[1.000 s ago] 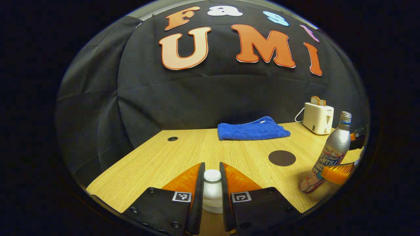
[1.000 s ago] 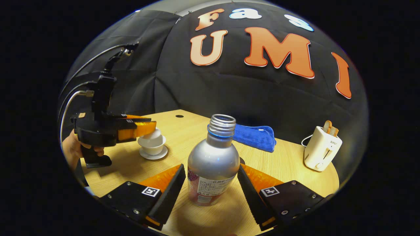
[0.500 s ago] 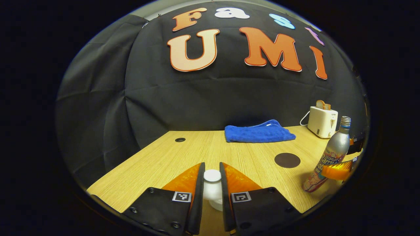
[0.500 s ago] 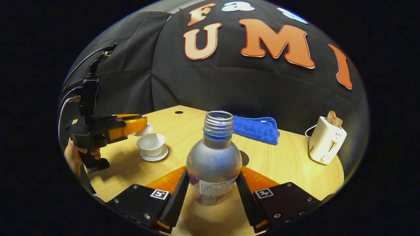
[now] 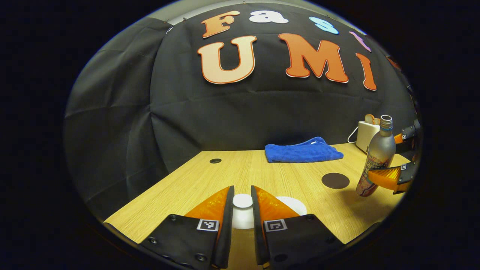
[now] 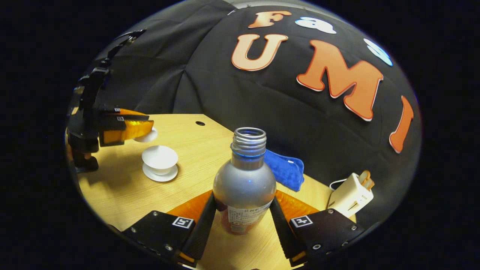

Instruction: Open the teacup lid with one hand, grasp the water bottle and pour water into the teacup with the other hand; after pouring, place the water bottle on the coaster and then close the teacup lid.

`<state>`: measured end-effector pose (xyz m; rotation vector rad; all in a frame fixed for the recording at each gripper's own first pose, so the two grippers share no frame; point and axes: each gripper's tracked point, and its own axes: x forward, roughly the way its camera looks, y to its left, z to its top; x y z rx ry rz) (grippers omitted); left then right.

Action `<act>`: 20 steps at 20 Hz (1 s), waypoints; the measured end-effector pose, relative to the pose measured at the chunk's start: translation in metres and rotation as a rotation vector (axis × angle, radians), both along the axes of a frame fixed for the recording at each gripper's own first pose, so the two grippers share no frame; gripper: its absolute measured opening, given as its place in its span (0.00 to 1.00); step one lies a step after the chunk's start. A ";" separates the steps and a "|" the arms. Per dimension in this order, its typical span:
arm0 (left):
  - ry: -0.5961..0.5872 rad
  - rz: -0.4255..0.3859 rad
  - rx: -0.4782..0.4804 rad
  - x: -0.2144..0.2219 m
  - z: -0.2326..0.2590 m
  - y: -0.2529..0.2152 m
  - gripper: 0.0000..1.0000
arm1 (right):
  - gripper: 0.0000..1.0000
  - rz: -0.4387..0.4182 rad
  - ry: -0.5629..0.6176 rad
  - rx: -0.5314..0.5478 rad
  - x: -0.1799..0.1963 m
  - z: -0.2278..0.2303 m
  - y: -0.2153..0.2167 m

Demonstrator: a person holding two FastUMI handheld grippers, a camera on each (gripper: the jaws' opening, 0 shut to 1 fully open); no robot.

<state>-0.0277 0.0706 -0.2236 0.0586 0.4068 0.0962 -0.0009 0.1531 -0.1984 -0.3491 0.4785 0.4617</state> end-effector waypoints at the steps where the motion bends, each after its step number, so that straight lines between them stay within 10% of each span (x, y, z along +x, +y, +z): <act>1: -0.004 0.007 0.001 -0.001 0.002 0.004 0.30 | 0.79 0.013 -0.021 -0.027 0.003 0.003 0.002; 20: 0.001 0.118 0.039 -0.039 0.005 0.077 0.30 | 0.78 0.208 -0.465 -0.565 0.050 0.025 0.052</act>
